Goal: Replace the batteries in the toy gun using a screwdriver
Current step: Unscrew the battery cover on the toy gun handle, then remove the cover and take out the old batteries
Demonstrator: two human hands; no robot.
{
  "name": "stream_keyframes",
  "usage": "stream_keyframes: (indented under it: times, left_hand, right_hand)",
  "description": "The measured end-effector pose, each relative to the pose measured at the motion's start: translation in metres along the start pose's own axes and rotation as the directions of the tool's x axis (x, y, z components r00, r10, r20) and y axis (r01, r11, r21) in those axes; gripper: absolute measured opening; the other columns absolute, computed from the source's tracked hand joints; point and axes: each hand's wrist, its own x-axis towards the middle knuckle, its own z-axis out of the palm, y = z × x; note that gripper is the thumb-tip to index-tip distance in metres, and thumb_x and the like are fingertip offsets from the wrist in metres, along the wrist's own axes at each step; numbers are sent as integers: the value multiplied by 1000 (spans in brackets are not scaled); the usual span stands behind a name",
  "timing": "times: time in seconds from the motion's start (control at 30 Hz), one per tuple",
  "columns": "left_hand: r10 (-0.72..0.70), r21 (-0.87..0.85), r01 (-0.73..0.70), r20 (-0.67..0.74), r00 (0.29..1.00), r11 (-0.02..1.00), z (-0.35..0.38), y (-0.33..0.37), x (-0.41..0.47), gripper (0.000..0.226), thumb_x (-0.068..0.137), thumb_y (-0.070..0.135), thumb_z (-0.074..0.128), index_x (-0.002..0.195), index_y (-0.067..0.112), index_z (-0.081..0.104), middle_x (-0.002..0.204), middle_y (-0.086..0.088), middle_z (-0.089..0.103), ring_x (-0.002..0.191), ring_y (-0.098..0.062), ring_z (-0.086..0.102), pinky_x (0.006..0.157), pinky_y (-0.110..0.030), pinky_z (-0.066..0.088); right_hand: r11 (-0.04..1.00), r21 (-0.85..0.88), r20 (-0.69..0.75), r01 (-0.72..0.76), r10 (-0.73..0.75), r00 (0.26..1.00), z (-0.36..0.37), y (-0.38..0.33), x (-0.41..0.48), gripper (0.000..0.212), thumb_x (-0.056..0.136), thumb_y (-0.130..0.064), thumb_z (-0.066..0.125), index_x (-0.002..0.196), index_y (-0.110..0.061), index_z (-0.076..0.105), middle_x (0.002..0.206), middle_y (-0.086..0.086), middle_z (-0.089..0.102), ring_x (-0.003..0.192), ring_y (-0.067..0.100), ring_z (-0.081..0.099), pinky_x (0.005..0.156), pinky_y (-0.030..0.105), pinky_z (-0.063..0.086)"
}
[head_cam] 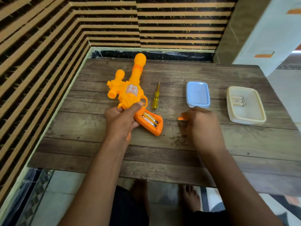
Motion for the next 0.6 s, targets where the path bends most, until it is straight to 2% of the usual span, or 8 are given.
stream_keyframes:
  times: [0.07, 0.13, 0.23, 0.37, 0.5, 0.6]
  left_hand:
    - [-3, -3, 3, 12, 1000, 1000, -1, 0, 0, 11, 86, 3, 80, 88, 12, 73, 94, -11, 79, 85, -24, 78, 67, -41, 66]
    - [-6, -4, 6, 17, 1000, 1000, -2, 1, 0, 11, 86, 3, 80, 89, 12, 73, 93, -10, 80, 84, -23, 79, 69, -42, 66]
    - [-9, -9, 10, 18, 1000, 1000, -3, 0, 1, 11, 86, 4, 80, 91, 11, 73, 95, -11, 80, 85, -23, 79, 69, -42, 67]
    - [-13, -19, 13, 20, 1000, 1000, -2, 0, 1, 12, 86, 3, 80, 91, 11, 73, 96, -11, 80, 85, -24, 79, 65, -40, 66]
    - [-25, -24, 25, 19, 1000, 999, -3, -1, 3, 12, 86, 4, 80, 92, 12, 73, 101, -14, 80, 90, -27, 79, 71, -44, 66]
    - [-34, -33, 34, 8, 999, 999, -4, -2, 4, 13, 86, 3, 79, 91, 14, 73, 99, -12, 80, 91, -28, 79, 69, -42, 66]
  right_hand:
    - [1000, -17, 80, -3, 4, 997, 2, 4, 2, 7, 82, -17, 64, 77, -12, 67, 85, 8, 64, 81, 36, 65, 67, 44, 56]
    - [1000, -6, 138, 0, 1, 990, 2, 7, 2, 2, 80, -14, 68, 81, -15, 67, 90, 6, 65, 85, 35, 66, 70, 44, 57]
    - [1000, 18, 203, 23, -26, 979, 0, 9, 0, 23, 76, -10, 69, 98, -15, 73, 108, 5, 65, 97, 34, 68, 79, 47, 59]
    - [1000, -11, 298, 23, -19, 954, -9, 4, -4, 50, 69, -8, 66, 118, -12, 72, 127, 0, 56, 113, 28, 61, 88, 47, 58]
    - [999, 22, 275, 31, -36, 961, -15, -3, -7, 65, 58, -25, 53, 119, -14, 72, 123, 0, 58, 114, 28, 61, 87, 48, 60]
    - [996, 82, 174, 38, -52, 983, -11, -7, -7, 57, 65, -30, 45, 111, -12, 73, 114, 4, 64, 106, 32, 66, 81, 49, 61]
